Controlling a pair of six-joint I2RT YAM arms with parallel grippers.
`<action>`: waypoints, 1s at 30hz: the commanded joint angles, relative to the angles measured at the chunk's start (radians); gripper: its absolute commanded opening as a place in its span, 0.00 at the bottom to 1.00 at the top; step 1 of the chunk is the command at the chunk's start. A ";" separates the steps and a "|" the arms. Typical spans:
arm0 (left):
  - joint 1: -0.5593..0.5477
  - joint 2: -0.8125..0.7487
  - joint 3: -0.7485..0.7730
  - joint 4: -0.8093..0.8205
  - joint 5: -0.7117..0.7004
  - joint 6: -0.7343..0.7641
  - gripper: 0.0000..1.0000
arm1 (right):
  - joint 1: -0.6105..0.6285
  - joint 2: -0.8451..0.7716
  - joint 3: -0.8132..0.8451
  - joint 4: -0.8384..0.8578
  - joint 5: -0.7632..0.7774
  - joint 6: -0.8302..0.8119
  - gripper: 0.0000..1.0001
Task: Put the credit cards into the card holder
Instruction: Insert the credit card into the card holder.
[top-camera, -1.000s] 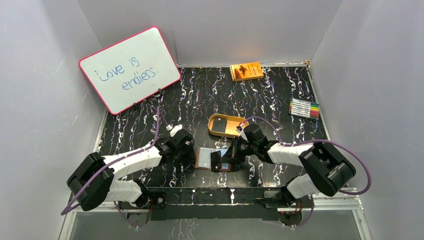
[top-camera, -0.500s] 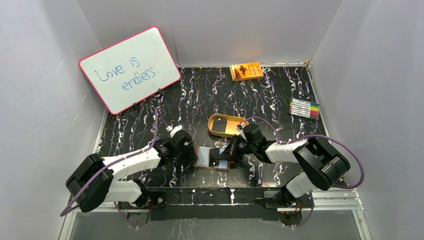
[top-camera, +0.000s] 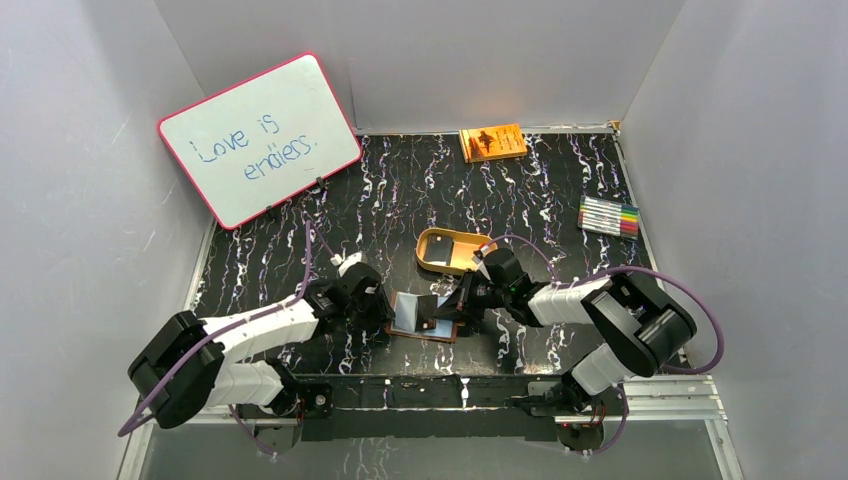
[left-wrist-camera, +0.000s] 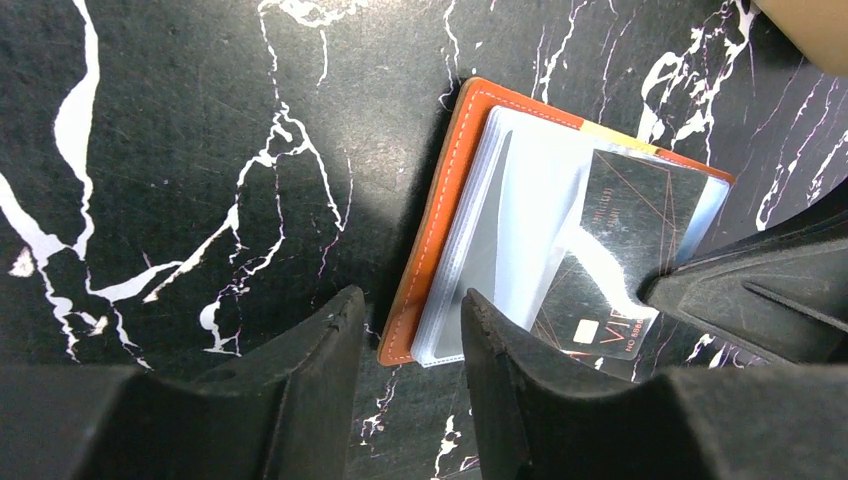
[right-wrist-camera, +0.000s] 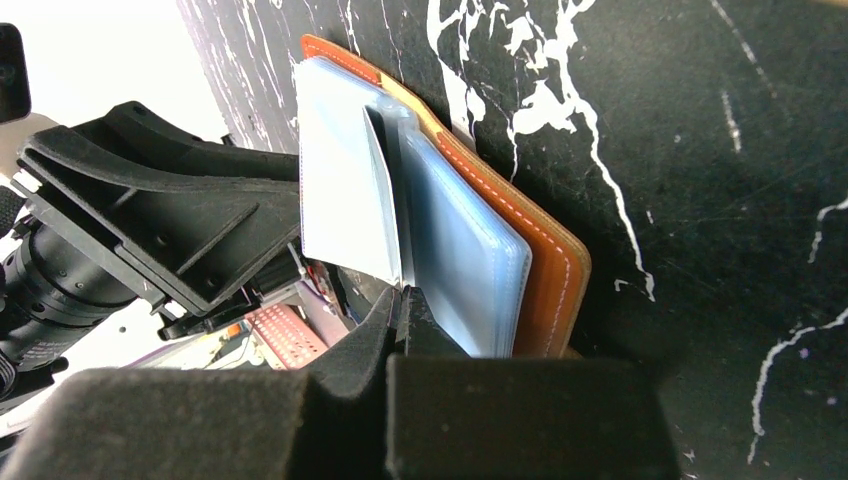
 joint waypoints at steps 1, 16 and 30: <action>-0.003 0.001 -0.053 -0.110 0.013 -0.012 0.38 | 0.017 -0.002 -0.026 0.017 0.015 0.033 0.00; -0.003 0.017 -0.063 -0.104 0.013 -0.023 0.27 | 0.020 -0.033 -0.066 -0.018 -0.010 0.041 0.00; -0.003 0.005 -0.070 -0.108 0.012 -0.027 0.25 | 0.032 0.011 -0.019 -0.044 -0.044 0.010 0.00</action>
